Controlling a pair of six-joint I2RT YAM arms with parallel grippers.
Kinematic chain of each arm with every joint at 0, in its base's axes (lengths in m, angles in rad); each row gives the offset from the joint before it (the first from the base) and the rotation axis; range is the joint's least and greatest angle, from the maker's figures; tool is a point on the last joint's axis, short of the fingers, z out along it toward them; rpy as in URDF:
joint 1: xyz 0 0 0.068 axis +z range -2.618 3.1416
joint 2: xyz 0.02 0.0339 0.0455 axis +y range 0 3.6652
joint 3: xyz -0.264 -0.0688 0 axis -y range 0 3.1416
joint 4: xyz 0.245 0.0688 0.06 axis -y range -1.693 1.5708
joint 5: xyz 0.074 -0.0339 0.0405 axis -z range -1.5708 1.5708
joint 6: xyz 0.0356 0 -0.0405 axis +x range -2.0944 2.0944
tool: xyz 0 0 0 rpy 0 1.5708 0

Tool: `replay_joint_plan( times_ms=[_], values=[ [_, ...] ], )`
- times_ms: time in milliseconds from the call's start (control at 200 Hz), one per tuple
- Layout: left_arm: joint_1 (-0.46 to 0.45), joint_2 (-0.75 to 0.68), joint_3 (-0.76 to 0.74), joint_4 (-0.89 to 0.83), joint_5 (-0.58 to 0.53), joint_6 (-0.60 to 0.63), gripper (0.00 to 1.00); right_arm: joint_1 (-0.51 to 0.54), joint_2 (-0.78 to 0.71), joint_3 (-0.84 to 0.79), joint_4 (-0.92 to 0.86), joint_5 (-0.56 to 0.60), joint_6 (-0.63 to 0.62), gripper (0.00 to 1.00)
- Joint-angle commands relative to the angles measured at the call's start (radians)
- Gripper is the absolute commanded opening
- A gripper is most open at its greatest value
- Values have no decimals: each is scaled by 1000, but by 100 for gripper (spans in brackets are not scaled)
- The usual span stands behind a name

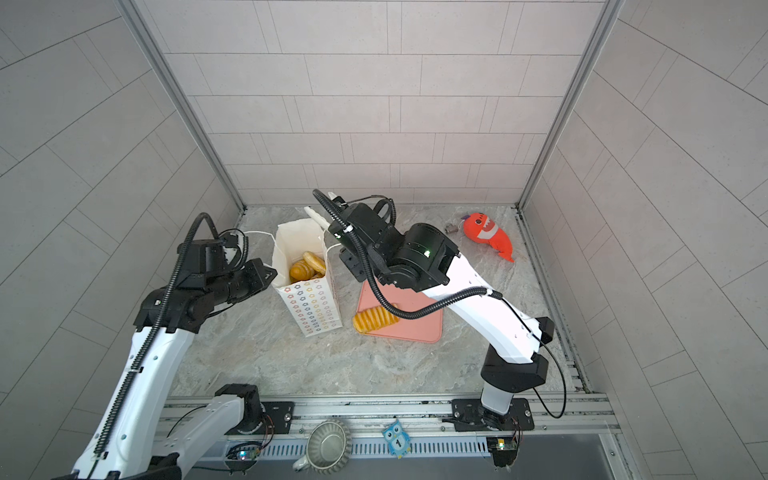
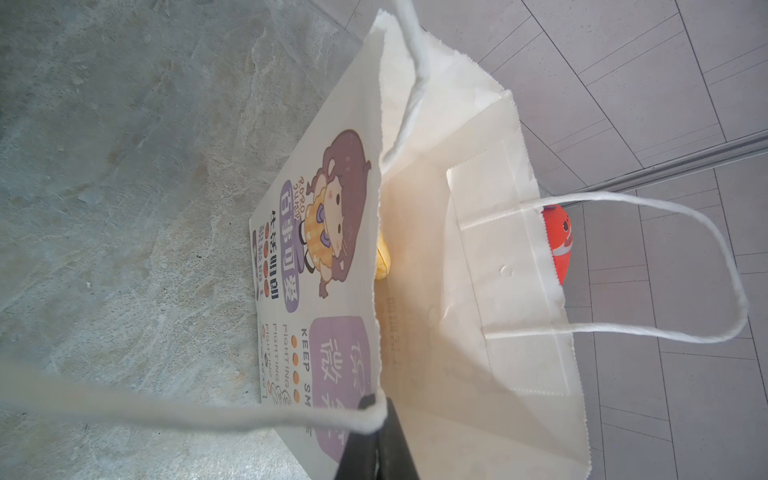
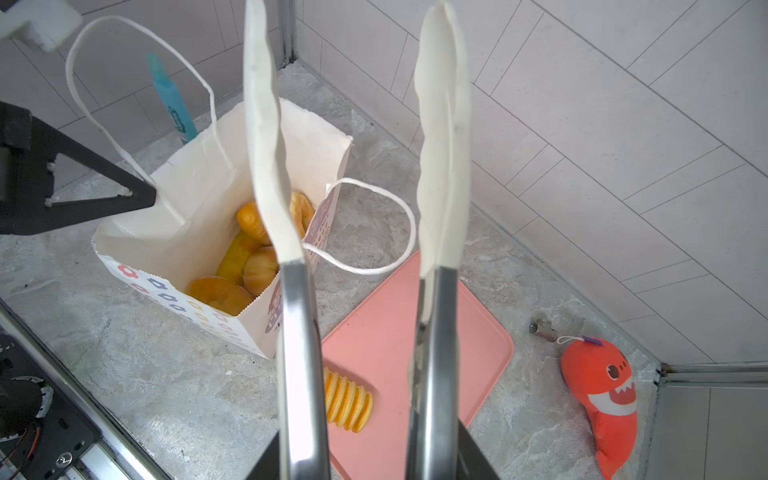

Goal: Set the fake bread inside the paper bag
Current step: 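Raise the empty tong out of the bag and move it over the spiral bread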

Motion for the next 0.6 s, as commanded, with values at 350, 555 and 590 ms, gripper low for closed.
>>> replay_joint_plan(
  times_ms=[350, 555, 590],
  values=[
    [6, -14, 7, 22, 14, 2, 5, -163, -299, -322, 84, -11, 82, 45],
    [5, -9, 5, 27, 18, 0, 5, -240, -381, -464, 110, -73, 114, 45],
    [6, -10, 4, 28, 19, 0, 5, -247, -394, -490, 116, -79, 119, 45]
  ],
)
